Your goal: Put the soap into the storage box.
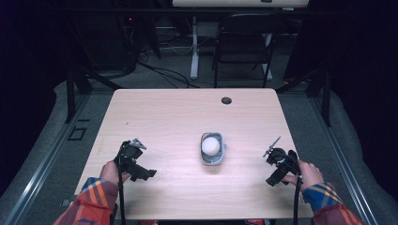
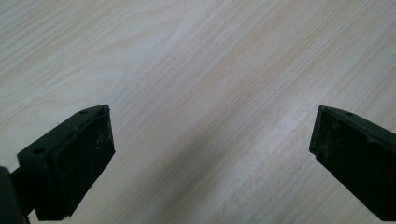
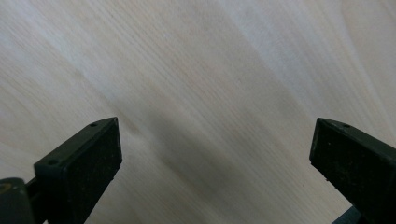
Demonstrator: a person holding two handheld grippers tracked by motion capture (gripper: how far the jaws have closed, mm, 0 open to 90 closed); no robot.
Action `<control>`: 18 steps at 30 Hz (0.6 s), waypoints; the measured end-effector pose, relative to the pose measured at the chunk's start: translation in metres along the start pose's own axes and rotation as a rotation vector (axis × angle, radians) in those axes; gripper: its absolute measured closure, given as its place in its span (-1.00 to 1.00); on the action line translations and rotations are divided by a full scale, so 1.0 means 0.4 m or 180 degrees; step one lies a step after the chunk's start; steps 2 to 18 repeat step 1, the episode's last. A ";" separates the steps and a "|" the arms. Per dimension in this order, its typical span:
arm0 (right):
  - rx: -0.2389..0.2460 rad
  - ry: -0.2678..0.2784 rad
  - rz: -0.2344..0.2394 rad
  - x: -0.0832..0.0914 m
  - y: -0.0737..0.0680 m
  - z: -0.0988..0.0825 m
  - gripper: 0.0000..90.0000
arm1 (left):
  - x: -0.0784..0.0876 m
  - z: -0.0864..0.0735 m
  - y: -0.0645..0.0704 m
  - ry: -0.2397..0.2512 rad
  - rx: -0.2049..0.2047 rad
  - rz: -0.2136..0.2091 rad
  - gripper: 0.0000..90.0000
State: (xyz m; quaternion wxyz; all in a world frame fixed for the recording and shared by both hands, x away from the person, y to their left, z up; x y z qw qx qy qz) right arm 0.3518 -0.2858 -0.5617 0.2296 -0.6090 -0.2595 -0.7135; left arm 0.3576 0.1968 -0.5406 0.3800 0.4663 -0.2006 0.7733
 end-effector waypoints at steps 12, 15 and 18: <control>0.0038 -0.0017 -0.0030 -0.001 0.001 0.002 -0.93 | 0.000 0.000 0.000 0.0000 0.0000 -0.0001 -1.00; 0.0038 -0.0017 -0.0030 -0.001 0.001 0.002 -0.93 | 0.000 0.000 0.000 0.0000 0.0000 -0.0001 -1.00; 0.0038 -0.0017 -0.0030 -0.001 0.001 0.002 -0.93 | 0.000 0.000 0.000 0.0000 0.0000 -0.0001 -1.00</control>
Point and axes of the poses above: each handheld gripper's, and its own axes: x roughly backward along the jaws, z roughly out of its top, y roughly to its right, the point moved 3 cm from there along -x, roughly forward along the jaws, and after that the axes turned 6 degrees about -x, right-handed, at the moved point
